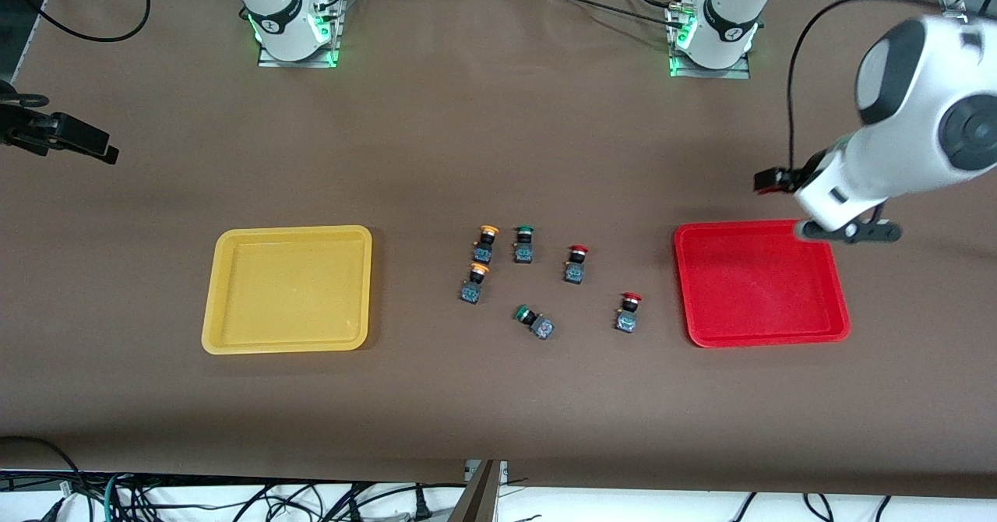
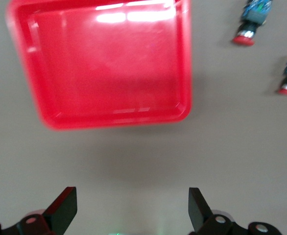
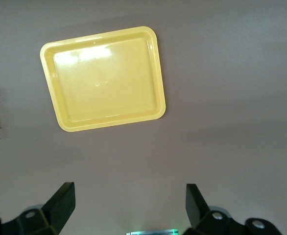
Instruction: Place red and yellow buttons in trays
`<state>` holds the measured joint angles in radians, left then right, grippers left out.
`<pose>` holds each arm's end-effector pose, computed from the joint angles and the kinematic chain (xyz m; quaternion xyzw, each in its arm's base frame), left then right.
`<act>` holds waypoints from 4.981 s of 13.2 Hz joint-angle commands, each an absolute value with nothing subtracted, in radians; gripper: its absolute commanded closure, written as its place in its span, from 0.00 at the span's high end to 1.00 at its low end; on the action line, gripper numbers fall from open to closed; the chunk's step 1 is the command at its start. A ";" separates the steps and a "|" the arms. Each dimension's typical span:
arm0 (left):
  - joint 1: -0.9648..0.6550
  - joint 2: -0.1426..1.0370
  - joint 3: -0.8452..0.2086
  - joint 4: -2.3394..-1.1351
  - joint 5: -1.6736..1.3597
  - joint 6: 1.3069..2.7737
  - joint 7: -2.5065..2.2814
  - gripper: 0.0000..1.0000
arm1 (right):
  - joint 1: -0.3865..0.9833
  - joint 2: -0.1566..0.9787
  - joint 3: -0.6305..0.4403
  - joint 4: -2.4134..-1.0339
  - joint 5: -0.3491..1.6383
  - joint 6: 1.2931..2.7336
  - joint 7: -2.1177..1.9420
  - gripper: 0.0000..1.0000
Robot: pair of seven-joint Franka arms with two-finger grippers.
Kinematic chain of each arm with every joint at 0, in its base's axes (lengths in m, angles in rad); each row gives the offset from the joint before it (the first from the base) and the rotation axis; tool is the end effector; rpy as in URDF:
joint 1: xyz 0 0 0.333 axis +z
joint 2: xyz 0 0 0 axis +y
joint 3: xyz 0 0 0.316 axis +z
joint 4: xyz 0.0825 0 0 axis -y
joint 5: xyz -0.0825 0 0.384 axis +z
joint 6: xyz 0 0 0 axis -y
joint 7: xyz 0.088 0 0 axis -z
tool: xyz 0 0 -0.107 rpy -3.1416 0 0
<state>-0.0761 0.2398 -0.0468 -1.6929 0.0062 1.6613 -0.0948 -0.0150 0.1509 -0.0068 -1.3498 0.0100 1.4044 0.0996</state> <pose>0.5954 -0.0710 0.4350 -0.9907 0.0147 0.1346 0.0121 0.5835 -0.0112 0.6272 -0.9970 0.0600 0.0483 0.0026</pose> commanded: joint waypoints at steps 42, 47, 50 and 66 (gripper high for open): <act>-0.110 0.712 0.011 -1.595 0.167 2.017 0.337 1.00 | 0.644 0.948 -0.009 -1.298 -0.051 2.457 1.032 0.74; -0.162 0.614 -0.047 -1.589 0.163 1.959 0.298 1.00 | 0.644 0.943 -0.012 -1.287 -0.107 2.444 0.997 0.00; -0.187 0.618 -0.165 -1.588 0.088 1.951 0.050 1.00 | 0.571 0.908 -0.008 -1.226 -0.109 2.292 0.866 0.00; -0.371 0.787 -0.187 -1.601 0.207 2.385 -0.374 0.65 | 0.209 0.787 -0.232 -1.388 0.081 1.940 -0.116 0.00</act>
<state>-0.3807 0.7743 -0.1856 -1.5991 0.1785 2.3486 -0.3633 0.2266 0.8018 -0.2297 -1.3319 0.0848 1.8884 -0.0677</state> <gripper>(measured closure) 0.018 0.599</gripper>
